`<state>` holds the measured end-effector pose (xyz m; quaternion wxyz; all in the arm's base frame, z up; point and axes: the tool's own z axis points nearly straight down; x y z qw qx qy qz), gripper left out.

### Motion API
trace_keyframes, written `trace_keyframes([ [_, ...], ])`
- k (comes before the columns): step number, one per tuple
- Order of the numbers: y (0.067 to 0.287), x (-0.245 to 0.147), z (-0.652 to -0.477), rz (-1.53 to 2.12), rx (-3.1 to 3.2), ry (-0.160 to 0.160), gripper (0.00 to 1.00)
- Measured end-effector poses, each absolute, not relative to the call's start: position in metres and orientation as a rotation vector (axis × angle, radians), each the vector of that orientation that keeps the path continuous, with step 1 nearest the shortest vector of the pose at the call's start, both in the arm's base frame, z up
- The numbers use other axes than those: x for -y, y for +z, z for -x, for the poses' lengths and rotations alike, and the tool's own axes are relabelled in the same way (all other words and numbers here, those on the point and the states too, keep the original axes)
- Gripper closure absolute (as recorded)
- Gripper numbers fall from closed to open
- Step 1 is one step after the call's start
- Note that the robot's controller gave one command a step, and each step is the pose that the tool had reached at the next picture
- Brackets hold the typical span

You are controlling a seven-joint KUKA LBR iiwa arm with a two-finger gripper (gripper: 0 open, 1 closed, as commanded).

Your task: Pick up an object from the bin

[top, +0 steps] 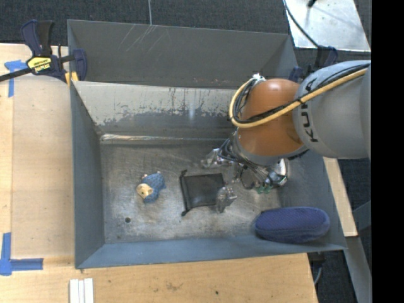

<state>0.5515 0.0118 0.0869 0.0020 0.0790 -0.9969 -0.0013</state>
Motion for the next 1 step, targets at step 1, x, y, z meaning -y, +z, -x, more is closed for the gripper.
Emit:
trace_keyframes([
  [1,0.0905,-0.009,-0.5535,-0.243,3.135,0.0,1.0],
])
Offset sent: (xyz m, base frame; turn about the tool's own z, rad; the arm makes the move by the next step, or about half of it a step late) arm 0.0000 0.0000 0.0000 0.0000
